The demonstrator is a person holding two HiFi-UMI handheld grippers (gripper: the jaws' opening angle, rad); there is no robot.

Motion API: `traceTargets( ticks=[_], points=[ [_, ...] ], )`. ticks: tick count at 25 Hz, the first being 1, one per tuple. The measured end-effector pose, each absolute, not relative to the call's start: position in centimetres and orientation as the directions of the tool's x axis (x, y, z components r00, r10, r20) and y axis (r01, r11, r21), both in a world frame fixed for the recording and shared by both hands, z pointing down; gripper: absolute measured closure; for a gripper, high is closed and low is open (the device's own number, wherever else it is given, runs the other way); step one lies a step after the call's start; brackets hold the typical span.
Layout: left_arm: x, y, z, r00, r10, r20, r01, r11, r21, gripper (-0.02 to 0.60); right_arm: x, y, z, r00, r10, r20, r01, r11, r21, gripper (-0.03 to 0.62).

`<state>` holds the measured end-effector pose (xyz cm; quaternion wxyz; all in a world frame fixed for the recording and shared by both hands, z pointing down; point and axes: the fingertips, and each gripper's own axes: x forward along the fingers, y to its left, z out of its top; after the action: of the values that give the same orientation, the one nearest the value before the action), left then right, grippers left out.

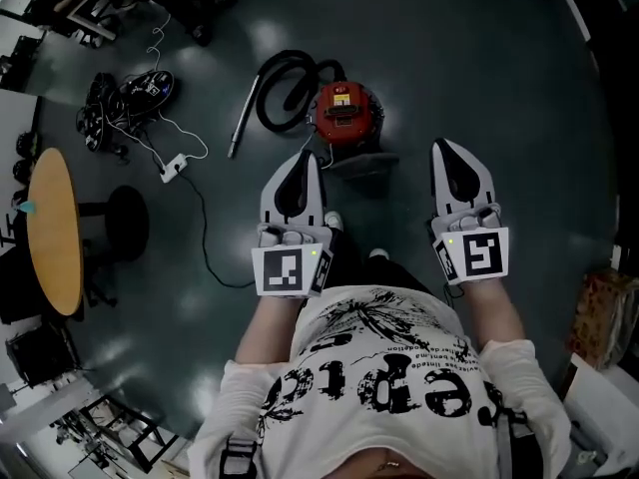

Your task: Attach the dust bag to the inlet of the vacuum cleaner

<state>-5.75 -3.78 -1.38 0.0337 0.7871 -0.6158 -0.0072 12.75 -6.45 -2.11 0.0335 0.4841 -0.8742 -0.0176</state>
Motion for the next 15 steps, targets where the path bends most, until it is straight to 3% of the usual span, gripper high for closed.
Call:
traceTargets(
  ticks=[15],
  points=[
    [-4.7, 5.5, -1.6, 0.186, -0.982, 0.0, -0.982, -0.186, 0.008, 0.577, 13.8, 2.8, -3.0, -0.591, -0.806, 0.013, -0.797, 0.586, 0.145, 0.592]
  ],
)
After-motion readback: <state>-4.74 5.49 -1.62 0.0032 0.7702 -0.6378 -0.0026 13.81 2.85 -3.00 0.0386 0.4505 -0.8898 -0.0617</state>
